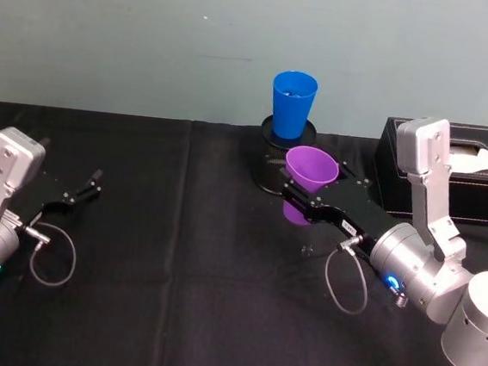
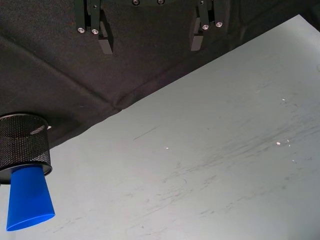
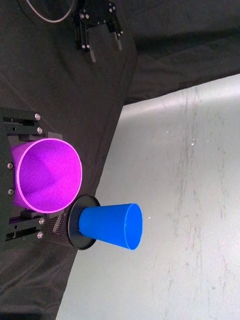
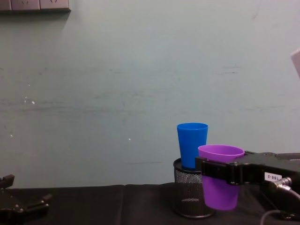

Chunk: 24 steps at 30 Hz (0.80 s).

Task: Pick up one cup with a gripper and tap it against the other cup.

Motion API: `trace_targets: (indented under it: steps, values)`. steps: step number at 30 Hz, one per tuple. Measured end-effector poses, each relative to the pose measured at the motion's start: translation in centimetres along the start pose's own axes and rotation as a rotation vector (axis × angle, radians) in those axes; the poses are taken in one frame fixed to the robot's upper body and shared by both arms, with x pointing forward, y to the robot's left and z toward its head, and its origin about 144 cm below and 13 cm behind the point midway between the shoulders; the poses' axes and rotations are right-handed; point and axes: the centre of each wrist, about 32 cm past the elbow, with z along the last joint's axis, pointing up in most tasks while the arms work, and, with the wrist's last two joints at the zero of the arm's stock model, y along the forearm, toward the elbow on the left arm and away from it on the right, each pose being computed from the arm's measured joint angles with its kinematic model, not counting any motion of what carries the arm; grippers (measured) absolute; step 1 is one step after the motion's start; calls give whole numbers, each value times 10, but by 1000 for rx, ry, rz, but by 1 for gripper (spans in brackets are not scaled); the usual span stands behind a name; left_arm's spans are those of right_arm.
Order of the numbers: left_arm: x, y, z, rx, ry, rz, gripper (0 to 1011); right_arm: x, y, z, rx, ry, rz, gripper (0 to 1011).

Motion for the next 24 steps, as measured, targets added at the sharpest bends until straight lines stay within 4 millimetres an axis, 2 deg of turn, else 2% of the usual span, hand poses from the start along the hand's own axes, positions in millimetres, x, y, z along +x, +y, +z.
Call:
trace_targets:
  steps: [24]
  values:
    - [0,0,0,0,0,0,1000,0,0,0,0,0,0,738]
